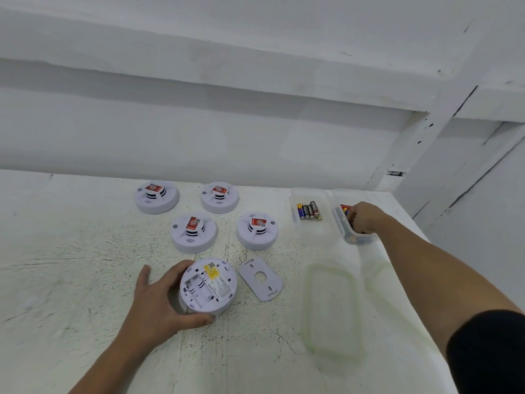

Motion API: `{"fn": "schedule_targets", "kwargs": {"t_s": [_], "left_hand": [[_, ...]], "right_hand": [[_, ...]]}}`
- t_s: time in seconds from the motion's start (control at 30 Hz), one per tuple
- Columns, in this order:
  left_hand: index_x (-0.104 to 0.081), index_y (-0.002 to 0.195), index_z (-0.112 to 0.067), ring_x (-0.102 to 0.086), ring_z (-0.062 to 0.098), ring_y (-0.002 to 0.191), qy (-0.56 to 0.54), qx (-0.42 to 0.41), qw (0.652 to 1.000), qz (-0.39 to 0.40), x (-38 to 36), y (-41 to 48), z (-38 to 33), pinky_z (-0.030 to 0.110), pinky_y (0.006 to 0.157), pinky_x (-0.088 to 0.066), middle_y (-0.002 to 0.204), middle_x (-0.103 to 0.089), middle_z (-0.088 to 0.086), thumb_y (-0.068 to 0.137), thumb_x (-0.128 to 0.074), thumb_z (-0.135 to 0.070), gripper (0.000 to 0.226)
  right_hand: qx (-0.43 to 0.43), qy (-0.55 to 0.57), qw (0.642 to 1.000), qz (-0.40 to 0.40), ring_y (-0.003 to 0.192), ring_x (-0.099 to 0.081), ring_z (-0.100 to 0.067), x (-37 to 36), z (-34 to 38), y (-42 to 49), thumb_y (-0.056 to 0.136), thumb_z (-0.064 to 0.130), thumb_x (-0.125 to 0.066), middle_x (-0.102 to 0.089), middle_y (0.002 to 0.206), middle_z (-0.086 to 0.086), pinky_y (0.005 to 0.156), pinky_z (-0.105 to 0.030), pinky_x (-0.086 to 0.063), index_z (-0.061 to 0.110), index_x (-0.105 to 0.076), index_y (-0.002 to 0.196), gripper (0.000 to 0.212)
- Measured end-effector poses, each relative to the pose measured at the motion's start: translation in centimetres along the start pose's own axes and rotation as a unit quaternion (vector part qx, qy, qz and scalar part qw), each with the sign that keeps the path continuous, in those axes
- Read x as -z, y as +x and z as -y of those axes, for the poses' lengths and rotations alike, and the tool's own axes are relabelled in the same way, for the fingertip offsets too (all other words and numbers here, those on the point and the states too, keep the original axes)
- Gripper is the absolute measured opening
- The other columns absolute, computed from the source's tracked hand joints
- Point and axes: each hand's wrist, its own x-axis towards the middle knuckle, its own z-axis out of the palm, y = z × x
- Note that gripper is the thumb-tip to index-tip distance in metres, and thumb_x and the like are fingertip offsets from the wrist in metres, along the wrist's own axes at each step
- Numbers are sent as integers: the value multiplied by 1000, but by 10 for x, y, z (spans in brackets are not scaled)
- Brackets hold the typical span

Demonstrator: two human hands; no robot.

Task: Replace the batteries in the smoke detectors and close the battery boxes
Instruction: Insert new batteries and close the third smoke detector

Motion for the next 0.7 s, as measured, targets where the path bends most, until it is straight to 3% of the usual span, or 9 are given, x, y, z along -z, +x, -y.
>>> {"fn": "schedule_targets", "kwargs": {"t_s": [0.17, 0.27, 0.37, 0.43, 0.53, 0.63, 0.7], "left_hand": [[-39, 103, -54, -8, -32, 90, 0, -8, 1000, 1, 3, -2, -5, 44, 115, 0, 73, -42, -61, 12, -54, -93, 101], [-39, 102, -55, -11, -27, 90, 0, -11, 1000, -1, 4, -2, -4, 43, 115, -1, 71, -43, -59, 8, -56, -91, 102], [-39, 103, -55, -5, -29, 95, -2, -10, 1000, -5, 2, -1, 2, 46, 117, -1, 85, -46, -48, 9, -59, -89, 101], [-39, 103, -56, -1, -30, 98, -2, -13, 1000, -9, 2, 0, 5, 46, 117, -1, 85, -47, -48, 11, -59, -90, 101], [-39, 104, -56, -1, -30, 104, 0, -15, 1000, 2, 1, 2, 10, 44, 116, 0, 75, -45, -59, 13, -66, -83, 99], [-38, 110, -58, -8, -9, 128, 17, -29, 999, 7, -1, 6, 19, 37, 116, 9, 91, -53, -45, 19, -64, -89, 99], [-37, 111, -58, -14, -9, 124, 20, -36, 999, 7, -1, 6, 24, 31, 114, 13, 96, -53, -42, 23, -60, -92, 97]], "right_hand": [[-7, 23, 1000, -13, 79, -48, -25, -3, 5, -1, 84, -3, -47, -52, 74, -3, 49, -20, -33, 12, -53, 74, 19], [-8, 52, 998, -25, 79, -49, -25, -2, 5, -3, 81, -6, -47, -54, 78, -4, 50, -20, -33, 10, -55, 82, 18], [-45, 226, 972, -48, 67, -52, -26, 2, -2, -4, 76, -14, -58, -56, 74, -8, 51, -23, -42, 7, -57, 89, 24], [-79, 403, 910, -60, 63, -56, -28, 7, -7, -8, 78, -14, -62, -60, 85, -18, 49, -29, -52, 6, -56, 93, 25], [-101, 602, 789, -75, 68, -59, -27, 16, -9, -17, 83, -14, -59, -57, 97, -20, 48, -32, -58, 1, -55, 94, 19], [-65, 746, 661, -43, 76, -56, -23, 26, 0, -36, 89, -13, -51, -54, 90, -17, 64, -29, -60, -4, -55, 101, 16], [-31, 774, 632, -18, 81, -57, -22, 29, 9, -52, 91, -12, -48, -53, 88, -14, 71, -26, -59, -3, -57, 98, 15]]}}
